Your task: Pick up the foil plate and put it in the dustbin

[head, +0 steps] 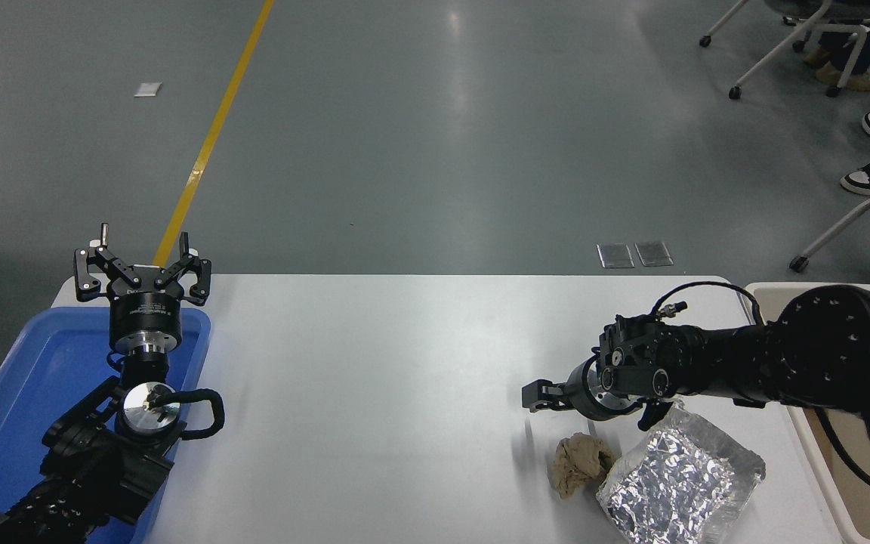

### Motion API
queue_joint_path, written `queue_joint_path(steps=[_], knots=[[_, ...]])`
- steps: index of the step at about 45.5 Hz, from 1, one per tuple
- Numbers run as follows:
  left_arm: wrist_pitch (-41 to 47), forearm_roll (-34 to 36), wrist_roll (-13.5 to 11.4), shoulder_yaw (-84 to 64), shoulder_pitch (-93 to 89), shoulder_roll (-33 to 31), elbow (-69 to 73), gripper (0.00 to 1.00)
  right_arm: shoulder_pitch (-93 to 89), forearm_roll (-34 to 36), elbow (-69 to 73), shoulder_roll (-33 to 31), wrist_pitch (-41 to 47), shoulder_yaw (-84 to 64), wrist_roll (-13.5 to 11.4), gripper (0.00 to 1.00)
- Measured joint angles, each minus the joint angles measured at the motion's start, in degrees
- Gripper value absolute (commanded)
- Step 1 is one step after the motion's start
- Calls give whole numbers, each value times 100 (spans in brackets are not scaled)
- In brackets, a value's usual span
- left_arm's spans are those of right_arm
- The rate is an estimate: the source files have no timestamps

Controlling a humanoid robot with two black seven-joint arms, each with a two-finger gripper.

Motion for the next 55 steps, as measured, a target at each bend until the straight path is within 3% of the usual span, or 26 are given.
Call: queue_joint_path(steps=[19,31,55], knots=[[0,-7,-2,17,-6,6,0,99,41,5,18,3,2,17,1,100],[1,-12,-16,30,-9,15,0,99,1334,38,1197,-80,86,3,-9,100],[2,-20,-18,34,-8,23,0,99,5558,210,4256,-2816,1562,-1081,-62,100]])
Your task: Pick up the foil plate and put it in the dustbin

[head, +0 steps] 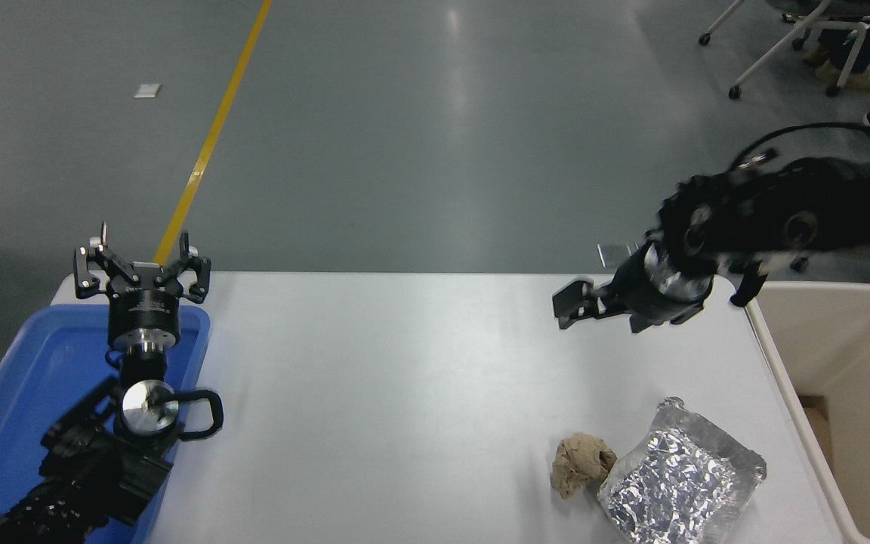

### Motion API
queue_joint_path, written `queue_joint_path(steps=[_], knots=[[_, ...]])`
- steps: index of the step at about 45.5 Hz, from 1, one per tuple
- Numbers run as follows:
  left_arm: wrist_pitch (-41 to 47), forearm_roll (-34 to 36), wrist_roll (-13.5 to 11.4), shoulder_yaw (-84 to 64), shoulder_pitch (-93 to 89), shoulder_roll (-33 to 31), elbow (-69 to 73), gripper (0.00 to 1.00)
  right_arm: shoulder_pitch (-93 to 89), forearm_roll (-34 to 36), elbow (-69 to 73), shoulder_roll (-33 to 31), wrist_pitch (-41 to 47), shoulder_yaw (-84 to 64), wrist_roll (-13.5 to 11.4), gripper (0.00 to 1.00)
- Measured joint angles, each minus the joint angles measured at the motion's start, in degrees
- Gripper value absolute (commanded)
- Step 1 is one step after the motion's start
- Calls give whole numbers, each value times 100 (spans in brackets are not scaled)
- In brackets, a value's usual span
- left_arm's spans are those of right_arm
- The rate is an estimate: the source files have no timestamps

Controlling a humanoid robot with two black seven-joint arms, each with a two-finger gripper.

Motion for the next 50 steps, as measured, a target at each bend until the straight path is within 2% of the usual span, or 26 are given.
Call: queue_joint_path(steps=[11,26,39,50], knots=[[0,-1,0,1,0,2,-1,99,1280,-532,705,-925,220,-1442,-14,100],[-3,6,0,4,1,2,-2,99,1548,-659,1122,-1267,61,-2493,-17,100],[-10,6,1,9,2,3,-9,99,-66,23,1162,-1269,-745,-2028,19,100],[-10,6,8,9,0,3,-9,99,-2180,222,744,-857,-1819,-1038,26,100]])
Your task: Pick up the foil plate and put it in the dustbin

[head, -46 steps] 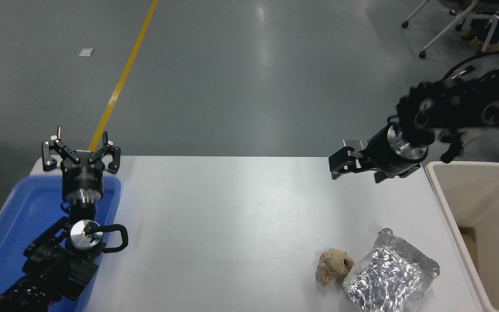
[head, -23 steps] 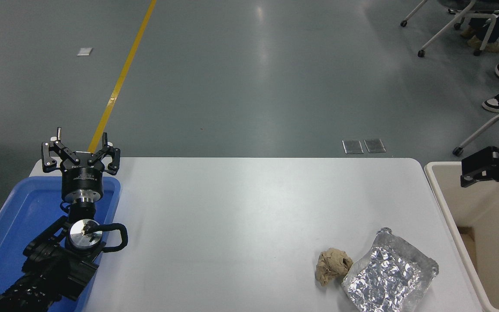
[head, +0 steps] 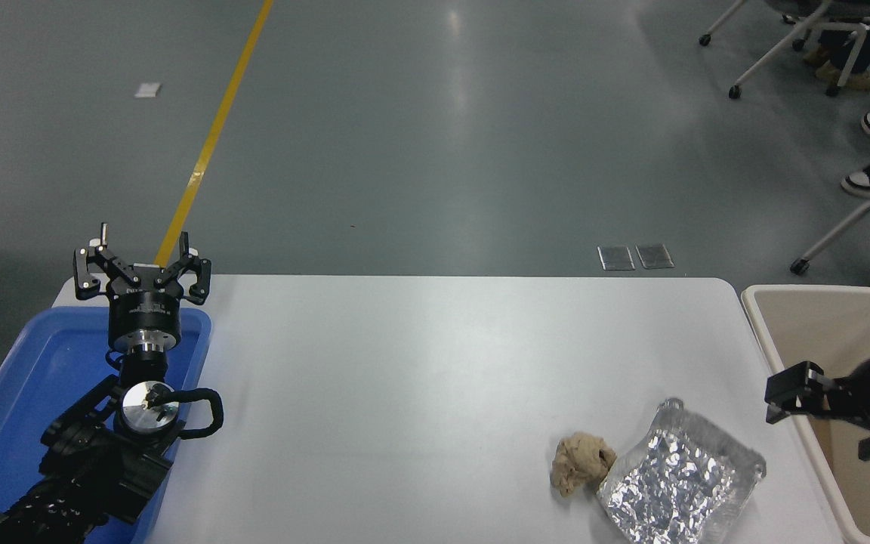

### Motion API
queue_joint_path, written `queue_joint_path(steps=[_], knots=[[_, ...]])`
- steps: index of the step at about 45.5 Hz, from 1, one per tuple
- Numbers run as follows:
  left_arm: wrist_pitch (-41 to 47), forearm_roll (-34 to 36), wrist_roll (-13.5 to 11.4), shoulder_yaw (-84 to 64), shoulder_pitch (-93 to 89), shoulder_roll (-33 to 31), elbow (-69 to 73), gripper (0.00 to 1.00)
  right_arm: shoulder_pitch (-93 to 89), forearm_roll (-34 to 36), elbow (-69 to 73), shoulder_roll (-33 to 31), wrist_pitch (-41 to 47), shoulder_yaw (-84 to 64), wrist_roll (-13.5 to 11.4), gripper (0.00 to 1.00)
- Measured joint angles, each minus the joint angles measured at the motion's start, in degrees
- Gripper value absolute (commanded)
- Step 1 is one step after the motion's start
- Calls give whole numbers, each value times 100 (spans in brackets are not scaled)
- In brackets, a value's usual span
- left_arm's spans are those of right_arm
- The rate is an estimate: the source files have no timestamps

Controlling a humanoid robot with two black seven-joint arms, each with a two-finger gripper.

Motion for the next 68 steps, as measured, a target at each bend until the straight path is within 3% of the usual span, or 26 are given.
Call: queue_joint_path(steps=[12,16,20,23,26,29,52,68], knots=[[0,1,2,0,0,0,0,99,-1709,52,-767,503,-654,731,-6,99],[0,0,1,0,0,0,0,99,-2123,70,-977,641,-798,951,-6,93],[0,0,-4,0,0,0,0,99,-2429,81,-1129,725,-891,1146,-5,65],[0,0,-7,0,0,0,0,99,-2599,93,-1214,770,-951,1260,-6,33],[0,0,-8,0,0,0,0,99,-2730,100,-1299,805,-1026,1343,-7,23],[0,0,-8,0,0,0,0,99,-2858,108,-1397,850,-1124,1414,-5,0],[1,0,-8,0,0,0,0,99,-3035,172,-1631,887,-1465,1553,-47,0],[3,2,-6,0,0,0,0,99,-1801,122,-1002,225,-1314,947,-45,0]])
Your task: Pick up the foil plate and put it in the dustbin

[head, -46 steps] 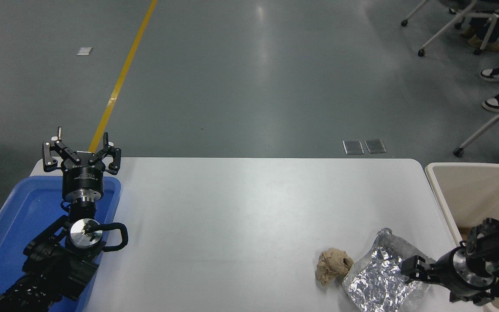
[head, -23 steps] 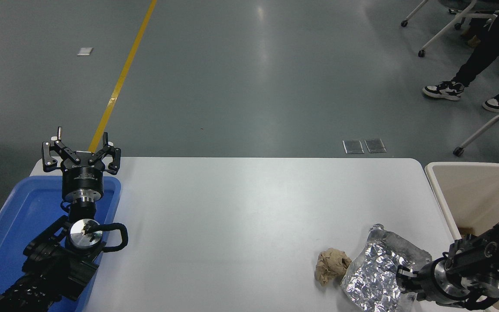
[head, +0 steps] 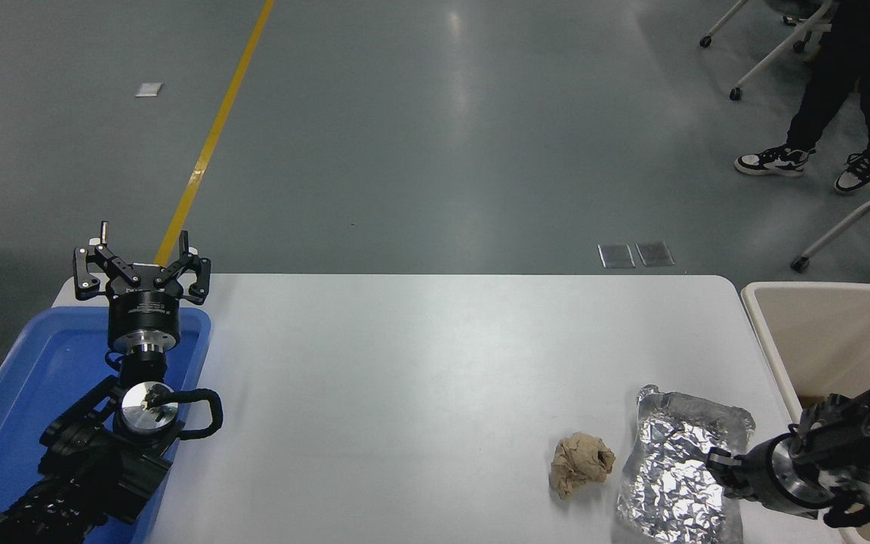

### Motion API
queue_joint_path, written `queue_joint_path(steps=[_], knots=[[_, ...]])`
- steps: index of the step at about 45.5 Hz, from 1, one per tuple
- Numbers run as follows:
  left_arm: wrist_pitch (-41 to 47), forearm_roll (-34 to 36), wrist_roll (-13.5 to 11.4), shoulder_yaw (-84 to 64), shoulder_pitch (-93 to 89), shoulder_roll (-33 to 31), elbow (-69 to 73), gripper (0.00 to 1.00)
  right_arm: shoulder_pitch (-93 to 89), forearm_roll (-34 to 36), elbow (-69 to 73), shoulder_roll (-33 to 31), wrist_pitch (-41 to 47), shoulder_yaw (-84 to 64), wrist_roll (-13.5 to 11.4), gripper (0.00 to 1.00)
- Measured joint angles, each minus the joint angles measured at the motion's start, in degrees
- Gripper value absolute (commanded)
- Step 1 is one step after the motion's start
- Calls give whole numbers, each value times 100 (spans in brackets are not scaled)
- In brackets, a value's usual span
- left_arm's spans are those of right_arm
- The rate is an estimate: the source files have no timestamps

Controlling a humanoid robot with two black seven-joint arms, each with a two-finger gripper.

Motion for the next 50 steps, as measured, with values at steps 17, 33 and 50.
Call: queue_joint_path(steps=[17,33,50], knots=[[0,-1,8,0,0,0,0,99,3778,-75,658,-410,1529,-1728,-17,0],[-3,5,8,0,0,7,0,99,6532,-610,610,-319,3171,-2883,-37,0],[-3,7,8,0,0,10,-1,99,6824,-1067,-183,-593,3552,-3219,-21,0]])
